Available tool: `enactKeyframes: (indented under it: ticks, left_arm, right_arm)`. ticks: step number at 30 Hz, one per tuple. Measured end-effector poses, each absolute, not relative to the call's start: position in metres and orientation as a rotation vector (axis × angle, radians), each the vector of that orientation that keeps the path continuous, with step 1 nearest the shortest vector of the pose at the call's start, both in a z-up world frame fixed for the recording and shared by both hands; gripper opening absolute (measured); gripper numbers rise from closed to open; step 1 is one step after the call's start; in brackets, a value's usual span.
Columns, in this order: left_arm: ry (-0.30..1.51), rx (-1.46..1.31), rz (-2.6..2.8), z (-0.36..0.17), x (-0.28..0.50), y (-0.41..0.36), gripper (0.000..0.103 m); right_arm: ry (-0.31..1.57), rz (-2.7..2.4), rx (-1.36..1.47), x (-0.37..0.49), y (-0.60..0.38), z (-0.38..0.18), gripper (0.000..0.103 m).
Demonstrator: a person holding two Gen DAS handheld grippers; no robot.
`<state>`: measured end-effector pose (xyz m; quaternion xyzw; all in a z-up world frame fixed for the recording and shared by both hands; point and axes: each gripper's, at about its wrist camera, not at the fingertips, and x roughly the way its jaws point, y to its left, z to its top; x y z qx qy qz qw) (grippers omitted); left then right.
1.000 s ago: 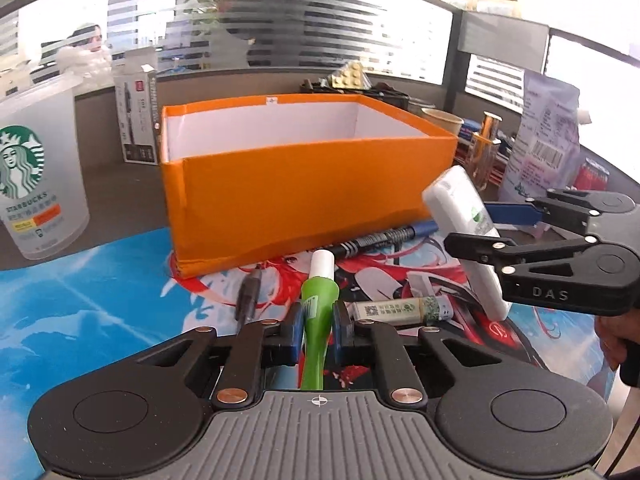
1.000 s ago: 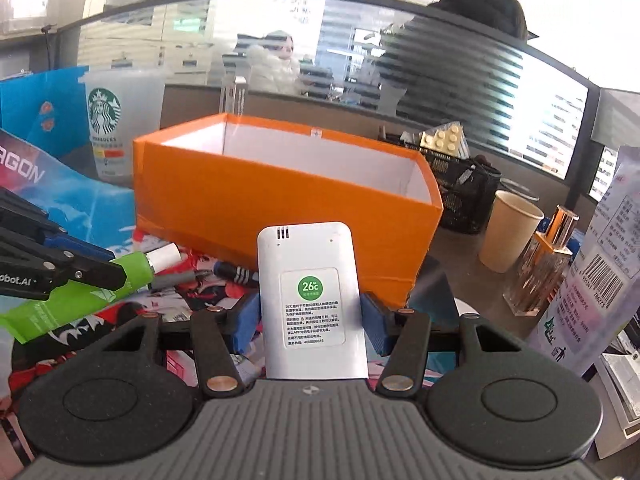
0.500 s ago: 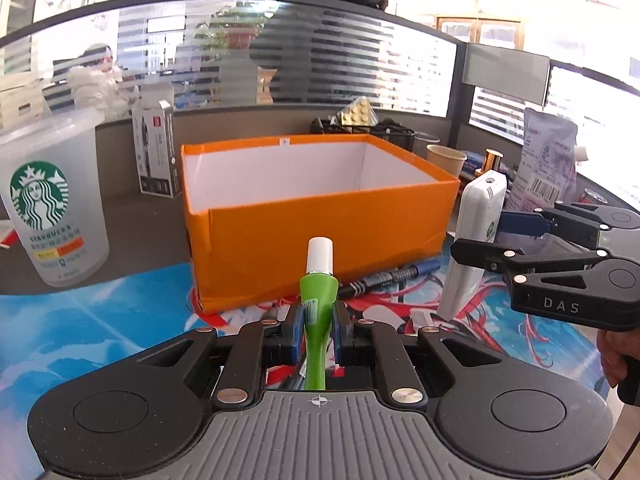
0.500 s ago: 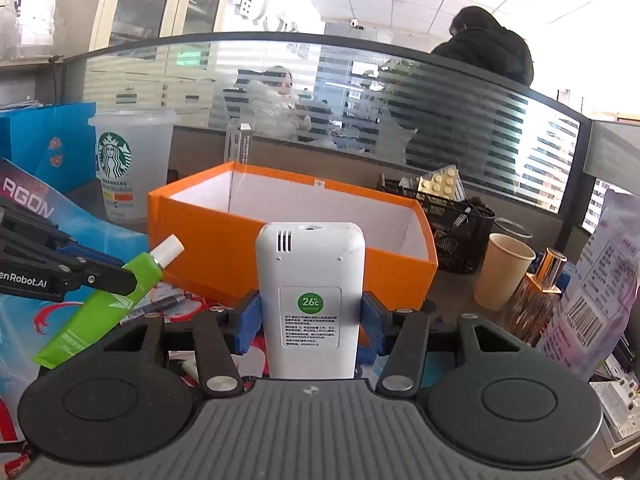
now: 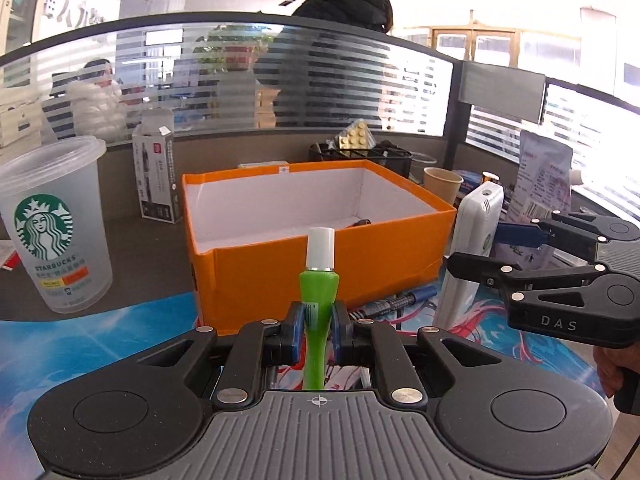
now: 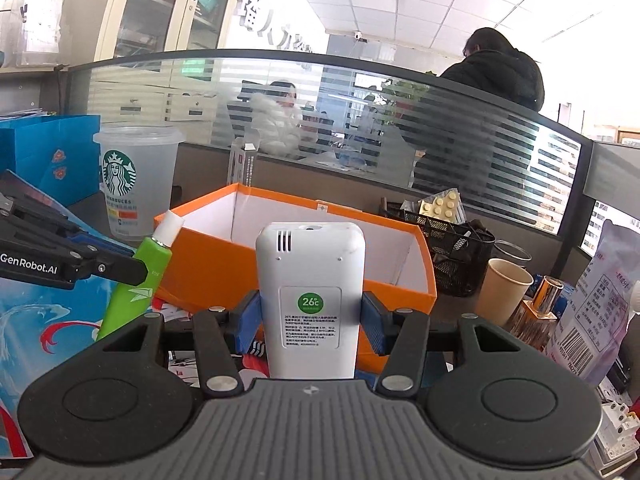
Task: Organize rigid objects
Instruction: 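Lift and carry the green tube and white power bank with both tools over the box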
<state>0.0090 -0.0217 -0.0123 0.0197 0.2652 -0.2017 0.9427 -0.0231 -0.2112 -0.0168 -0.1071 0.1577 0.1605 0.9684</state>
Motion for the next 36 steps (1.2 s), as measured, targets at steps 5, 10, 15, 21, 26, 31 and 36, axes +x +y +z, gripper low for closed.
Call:
enactKeyframes:
  ticks: [5,10,15,21,26,31,36]
  left_arm:
    - [0.671,0.046,-0.424,-0.036,0.029,-0.035,0.008]
    - [0.738,0.076,-0.46,-0.053,0.035,-0.051,0.007]
    - [0.74,0.133,-0.509,-0.061,0.038,-0.07,0.008]
    - [0.738,0.2,-0.539,-0.068,0.051,-0.084,0.012]
    - [0.736,0.232,-0.539,-0.065,0.06,-0.094,0.018]
    - [0.765,0.253,-0.521,-0.075,0.068,-0.1,0.044]
    - [0.763,0.24,-0.538,-0.081,0.07,-0.102,0.041]
  right_arm:
    - [0.333,0.325,-0.205,-0.021,-0.212,-0.023,0.05]
    - [0.35,0.314,-0.189,-0.021,-0.218,-0.03,0.05]
    - [0.355,0.301,-0.171,-0.018,-0.226,-0.034,0.05]
    - [0.36,0.3,-0.155,-0.016,-0.235,-0.037,0.05]
    - [0.365,0.296,-0.137,-0.012,-0.241,-0.04,0.05]
    - [0.37,0.297,-0.13,-0.009,-0.243,-0.042,0.05]
    - [0.373,0.295,-0.123,-0.007,-0.244,-0.044,0.05]
